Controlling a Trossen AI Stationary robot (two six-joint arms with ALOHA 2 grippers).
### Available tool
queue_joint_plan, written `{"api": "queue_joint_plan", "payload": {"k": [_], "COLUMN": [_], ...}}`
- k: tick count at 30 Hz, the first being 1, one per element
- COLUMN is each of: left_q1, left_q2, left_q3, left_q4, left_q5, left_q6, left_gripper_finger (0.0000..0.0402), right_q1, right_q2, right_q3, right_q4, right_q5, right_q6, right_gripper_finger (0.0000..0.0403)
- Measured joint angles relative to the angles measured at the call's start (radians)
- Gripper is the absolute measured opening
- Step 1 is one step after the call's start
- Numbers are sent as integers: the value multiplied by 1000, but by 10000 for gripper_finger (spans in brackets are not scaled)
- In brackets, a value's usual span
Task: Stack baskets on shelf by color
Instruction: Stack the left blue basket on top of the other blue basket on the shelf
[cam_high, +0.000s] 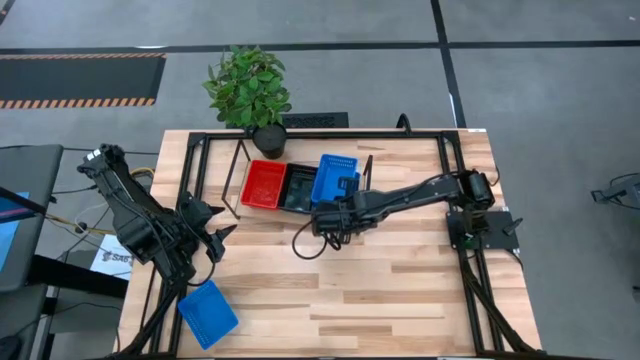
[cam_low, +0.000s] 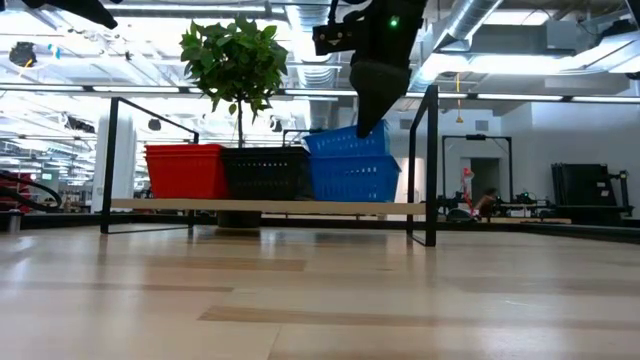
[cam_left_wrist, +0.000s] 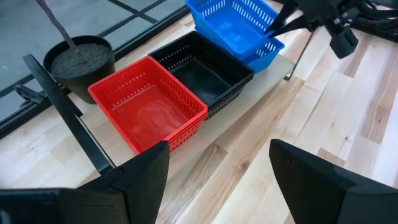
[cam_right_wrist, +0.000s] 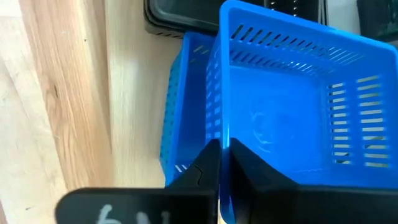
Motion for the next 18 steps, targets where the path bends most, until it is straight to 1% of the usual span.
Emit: {"api": "queue_joint_plan", "payload": {"k": [7,18], "left_q1": [0,0], "left_q2": [0,0], "left_q3": [0,0], "left_q4": [0,0], "left_q5": [0,0], "left_q6": [0,0], "left_gripper_finger": [265,265], "right_q1": [10,11], "right_q2": [0,-10], "right_q3": [0,-1], "right_q4": [-5,-15], "right_q5": [-29,-64], "right_q6": [34,60], "right_gripper_finger": [49,55]}}
